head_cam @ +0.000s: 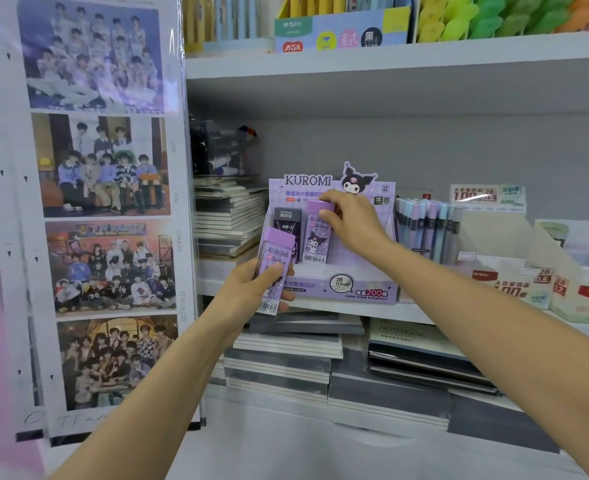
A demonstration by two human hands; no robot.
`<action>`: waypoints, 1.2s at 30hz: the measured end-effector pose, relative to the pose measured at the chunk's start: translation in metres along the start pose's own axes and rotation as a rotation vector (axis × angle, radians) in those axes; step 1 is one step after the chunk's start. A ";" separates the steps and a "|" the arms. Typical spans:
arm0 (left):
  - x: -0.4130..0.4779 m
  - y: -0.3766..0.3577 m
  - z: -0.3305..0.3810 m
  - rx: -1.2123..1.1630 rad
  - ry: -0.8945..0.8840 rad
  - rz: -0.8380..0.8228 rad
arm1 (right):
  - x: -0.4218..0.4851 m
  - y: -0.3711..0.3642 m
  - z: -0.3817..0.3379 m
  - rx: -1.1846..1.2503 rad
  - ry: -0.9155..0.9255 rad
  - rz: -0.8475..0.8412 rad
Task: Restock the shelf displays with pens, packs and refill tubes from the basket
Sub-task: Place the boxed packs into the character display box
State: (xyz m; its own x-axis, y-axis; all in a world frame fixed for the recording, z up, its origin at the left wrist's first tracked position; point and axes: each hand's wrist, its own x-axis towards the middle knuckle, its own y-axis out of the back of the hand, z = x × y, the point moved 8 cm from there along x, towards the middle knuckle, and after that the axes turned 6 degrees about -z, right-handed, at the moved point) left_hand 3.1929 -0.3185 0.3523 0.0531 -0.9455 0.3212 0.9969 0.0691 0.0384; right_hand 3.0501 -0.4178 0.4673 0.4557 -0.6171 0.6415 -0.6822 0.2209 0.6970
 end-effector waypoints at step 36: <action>-0.019 -0.046 0.036 1.225 -0.420 0.061 | -0.023 0.055 0.004 0.323 -0.043 0.199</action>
State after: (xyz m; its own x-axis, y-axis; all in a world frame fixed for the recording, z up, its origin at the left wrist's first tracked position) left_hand 3.1436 -0.2925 0.3785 -0.1485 -0.7741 0.6154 0.2796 0.5641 0.7769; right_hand 2.9998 -0.3950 0.4897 0.2770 -0.6186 0.7353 -0.9030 0.0940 0.4192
